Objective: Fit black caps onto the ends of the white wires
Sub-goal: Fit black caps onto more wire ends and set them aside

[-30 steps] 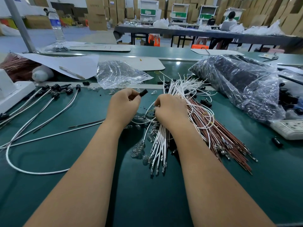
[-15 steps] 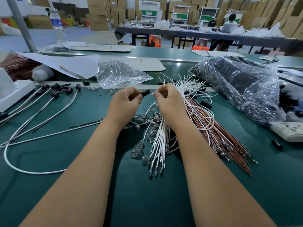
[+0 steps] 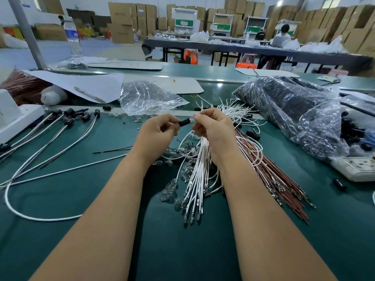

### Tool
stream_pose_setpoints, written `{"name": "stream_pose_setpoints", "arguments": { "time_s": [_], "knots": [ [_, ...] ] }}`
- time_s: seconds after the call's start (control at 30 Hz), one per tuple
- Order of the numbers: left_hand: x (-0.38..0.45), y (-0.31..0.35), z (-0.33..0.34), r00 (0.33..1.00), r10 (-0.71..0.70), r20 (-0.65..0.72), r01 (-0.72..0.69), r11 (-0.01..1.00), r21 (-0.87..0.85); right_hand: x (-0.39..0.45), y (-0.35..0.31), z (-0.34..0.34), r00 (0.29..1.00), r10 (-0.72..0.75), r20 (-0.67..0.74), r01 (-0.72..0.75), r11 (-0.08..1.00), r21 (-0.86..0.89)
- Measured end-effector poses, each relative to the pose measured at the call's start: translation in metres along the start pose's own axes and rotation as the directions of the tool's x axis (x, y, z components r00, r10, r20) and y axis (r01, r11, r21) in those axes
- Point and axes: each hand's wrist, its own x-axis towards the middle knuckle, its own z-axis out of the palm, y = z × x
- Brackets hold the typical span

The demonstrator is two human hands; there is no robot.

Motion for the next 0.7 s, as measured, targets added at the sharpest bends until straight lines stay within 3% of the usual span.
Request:
{"name": "stream_pose_setpoints", "arguments": {
  "time_s": [0.37, 0.7],
  "knots": [
    [0.0013, -0.0046, -0.0003, 0.999, 0.023, -0.038, -0.022, 0.999, 0.044, -0.0049, -0.0009, 0.0021, 0.998, -0.036, 0.054, 0.040, 0.996, -0.080],
    [-0.0003, -0.0033, -0.0001, 0.998, 0.030, -0.063, -0.030, 1.000, 0.001, -0.0054, 0.0027, 0.0054, 0.997, 0.072, 0.017, -0.070, 0.992, -0.106]
  ]
}}
